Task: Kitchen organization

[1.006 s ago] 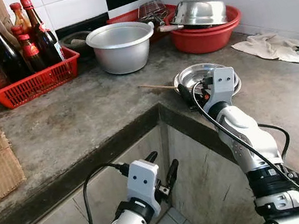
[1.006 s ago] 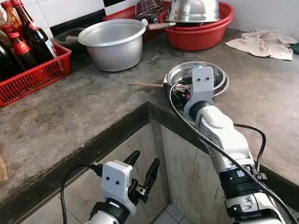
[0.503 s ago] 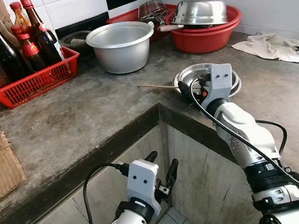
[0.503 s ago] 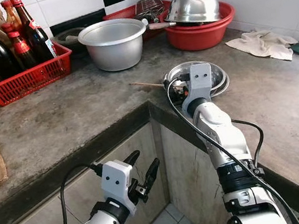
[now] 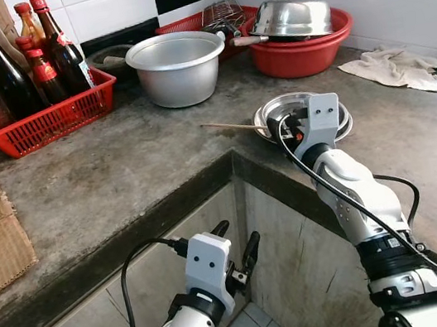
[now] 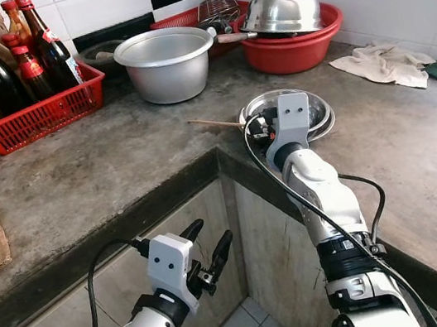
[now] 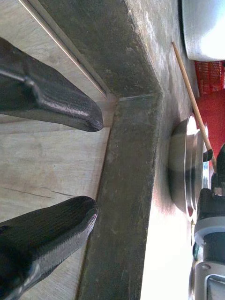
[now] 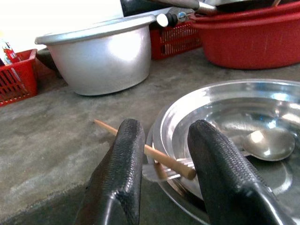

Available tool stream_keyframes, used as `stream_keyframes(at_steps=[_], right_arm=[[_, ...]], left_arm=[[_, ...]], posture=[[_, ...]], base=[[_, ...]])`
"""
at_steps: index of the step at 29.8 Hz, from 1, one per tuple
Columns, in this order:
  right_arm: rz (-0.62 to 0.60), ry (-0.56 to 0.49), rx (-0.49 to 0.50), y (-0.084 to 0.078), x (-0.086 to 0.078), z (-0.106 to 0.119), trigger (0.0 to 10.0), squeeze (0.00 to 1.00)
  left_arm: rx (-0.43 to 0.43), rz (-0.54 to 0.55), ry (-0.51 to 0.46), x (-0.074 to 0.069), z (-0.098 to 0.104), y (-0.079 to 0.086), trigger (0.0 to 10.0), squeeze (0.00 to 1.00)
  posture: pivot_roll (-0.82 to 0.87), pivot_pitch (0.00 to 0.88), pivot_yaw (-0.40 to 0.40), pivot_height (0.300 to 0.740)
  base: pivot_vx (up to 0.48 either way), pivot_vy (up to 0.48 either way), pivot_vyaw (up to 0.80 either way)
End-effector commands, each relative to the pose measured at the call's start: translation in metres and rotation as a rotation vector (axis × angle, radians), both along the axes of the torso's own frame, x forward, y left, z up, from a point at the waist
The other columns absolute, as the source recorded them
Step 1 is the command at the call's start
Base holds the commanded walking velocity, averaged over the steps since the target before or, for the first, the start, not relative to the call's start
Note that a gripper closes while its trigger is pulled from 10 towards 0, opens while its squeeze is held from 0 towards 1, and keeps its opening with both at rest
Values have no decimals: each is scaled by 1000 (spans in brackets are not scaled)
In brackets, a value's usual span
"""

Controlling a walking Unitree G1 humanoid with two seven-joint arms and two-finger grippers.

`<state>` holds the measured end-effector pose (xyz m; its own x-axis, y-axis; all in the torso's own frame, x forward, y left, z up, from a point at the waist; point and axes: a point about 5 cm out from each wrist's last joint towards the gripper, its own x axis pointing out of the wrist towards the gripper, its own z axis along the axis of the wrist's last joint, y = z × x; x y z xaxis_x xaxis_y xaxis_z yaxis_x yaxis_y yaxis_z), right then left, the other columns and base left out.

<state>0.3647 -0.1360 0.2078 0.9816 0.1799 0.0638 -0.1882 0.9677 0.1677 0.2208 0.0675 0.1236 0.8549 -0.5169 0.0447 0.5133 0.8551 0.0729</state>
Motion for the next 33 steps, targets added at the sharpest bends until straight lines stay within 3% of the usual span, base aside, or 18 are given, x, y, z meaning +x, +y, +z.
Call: stream_keyframes(at_steps=[1, 33], right_arm=[[0, -25, 0, 0, 2, 7, 10000, 0], [-1, -5, -16, -1, 3, 4, 10000, 0]], left_arm=[[2, -2, 2, 0, 1, -2, 10000, 0], [4, -5, -4, 1, 1, -2, 10000, 0]], posture=[[54, 26, -63, 740], [51, 9, -62, 740]], base=[[0, 0, 0], [0, 0, 0]])
